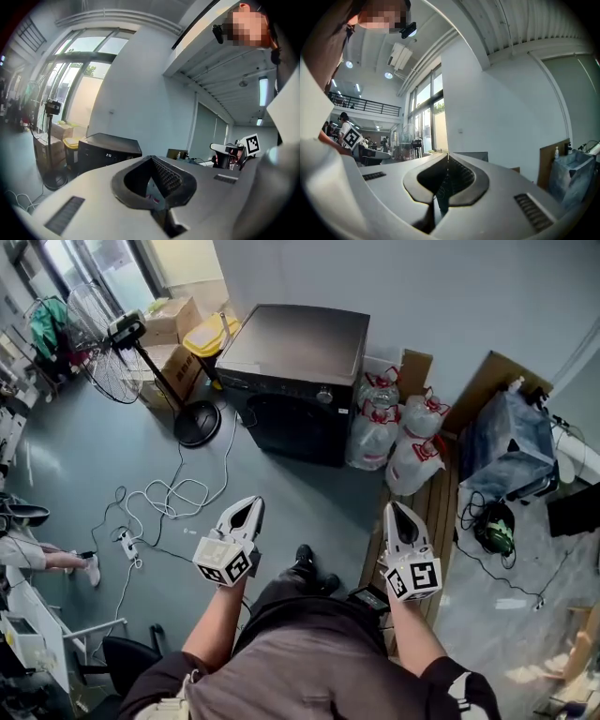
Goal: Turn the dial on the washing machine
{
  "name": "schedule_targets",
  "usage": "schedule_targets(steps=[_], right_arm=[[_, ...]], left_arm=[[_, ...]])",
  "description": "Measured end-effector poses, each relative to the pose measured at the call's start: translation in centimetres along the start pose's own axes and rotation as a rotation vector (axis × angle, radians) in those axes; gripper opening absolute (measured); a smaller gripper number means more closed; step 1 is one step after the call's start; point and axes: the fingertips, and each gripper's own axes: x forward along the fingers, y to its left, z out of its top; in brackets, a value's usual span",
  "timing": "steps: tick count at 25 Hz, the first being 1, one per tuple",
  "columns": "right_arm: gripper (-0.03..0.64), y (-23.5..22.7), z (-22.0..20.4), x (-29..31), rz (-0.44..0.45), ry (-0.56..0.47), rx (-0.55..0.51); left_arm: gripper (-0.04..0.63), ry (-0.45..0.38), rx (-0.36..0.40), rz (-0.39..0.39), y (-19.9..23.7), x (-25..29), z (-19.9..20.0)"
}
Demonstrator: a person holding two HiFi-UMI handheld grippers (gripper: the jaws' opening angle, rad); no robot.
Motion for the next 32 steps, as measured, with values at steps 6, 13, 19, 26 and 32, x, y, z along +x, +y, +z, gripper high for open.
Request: schedule_targets(steps=[6, 13, 19, 26, 32], right_arm=[[0.021, 0.7, 0.7, -1.8, -0.033, -0.007, 0.009], [0.021, 4.6, 1.8, -2.5, -0.122, -0.028, -0.020], [0.021, 12.2, 0.1, -0.8, -0.201, -0.027, -0.011], [0.021, 21.1, -3.2, 1.9, -0.229, 0.015, -0.021], [0.021, 24.0, -5.9, 1.1, -0.270, 0.104, -0.048]], left_arm=[[0.015, 0.027, 0.003, -0.034, 0.4, -2.0, 0.1], [0.015, 0.003, 0.006, -0.168, 3.0, -3.3, 1.0], [0.015, -0.003, 0.006, -0.213, 10.2, -8.4, 1.1], [0.015, 0.003, 0.015, -0.204, 18.6, -13.8, 0.2], [0.015, -0.019, 0.030, -0.159, 21.8, -14.3, -1.3]])
